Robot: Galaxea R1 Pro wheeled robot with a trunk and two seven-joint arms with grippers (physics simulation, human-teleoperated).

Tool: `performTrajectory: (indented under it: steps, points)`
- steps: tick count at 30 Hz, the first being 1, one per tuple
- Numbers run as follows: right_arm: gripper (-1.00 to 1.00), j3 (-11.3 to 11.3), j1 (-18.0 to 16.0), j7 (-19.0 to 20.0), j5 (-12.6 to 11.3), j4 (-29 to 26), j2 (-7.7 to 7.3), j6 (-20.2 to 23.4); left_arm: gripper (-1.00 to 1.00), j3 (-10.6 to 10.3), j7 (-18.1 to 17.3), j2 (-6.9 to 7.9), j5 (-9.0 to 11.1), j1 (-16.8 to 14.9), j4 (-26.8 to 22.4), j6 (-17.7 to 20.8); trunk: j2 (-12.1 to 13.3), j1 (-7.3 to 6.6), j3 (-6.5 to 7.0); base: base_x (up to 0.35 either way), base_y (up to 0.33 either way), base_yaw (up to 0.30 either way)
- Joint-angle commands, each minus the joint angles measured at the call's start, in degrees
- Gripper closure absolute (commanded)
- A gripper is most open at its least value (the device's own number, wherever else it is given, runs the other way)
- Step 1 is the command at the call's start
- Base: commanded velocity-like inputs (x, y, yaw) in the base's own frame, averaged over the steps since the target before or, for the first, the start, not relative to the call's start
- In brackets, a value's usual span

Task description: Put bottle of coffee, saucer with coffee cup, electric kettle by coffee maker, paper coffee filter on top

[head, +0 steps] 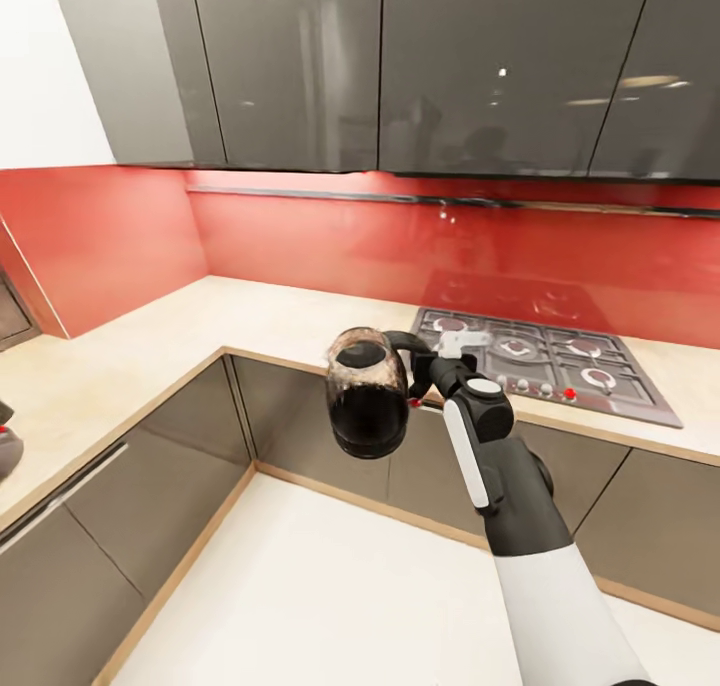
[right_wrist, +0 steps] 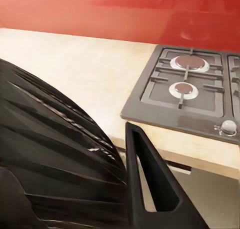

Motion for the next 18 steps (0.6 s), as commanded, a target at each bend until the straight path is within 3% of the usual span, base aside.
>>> performTrajectory:
  steps: [1, 8, 14, 18]
  points:
    - [1.0, 0.0, 0.0, -0.3, -0.2, -0.1, 0.0, 0.2, -1.0, -0.5, 0.0, -0.02, 0.4, -0.1, 0.2, -0.4, -0.1, 0.01, -0.18, -0.213, -0.202, 0.183]
    - [1.0, 0.0, 0.4, -0.3, -0.2, -0.1, 0.0, 0.2, -1.0, -0.9, -0.5, 0.01, 0.0, -0.3, -0.6, -2.1, -0.1, 0.01, -0.6, -0.149, -0.14, 0.183]
    - [1.0, 0.0, 0.4, -0.3, -0.2, -0.1, 0.0, 0.2, -1.0, -0.9, -0.7, 0.79, -0.1, -0.7, -6.0, -9.3, -0.1, 0.01, -0.96, -0.013, -0.012, 0.183]
    - [1.0, 0.0, 0.4, -0.3, -0.2, 0.0, 0.0, 0.2, -1.0, -0.9, -1.0, 2.44, -0.1, -0.8, -11.6, -13.7, -0.1, 0.01, -1.21, -0.001, -0.001, 0.183]
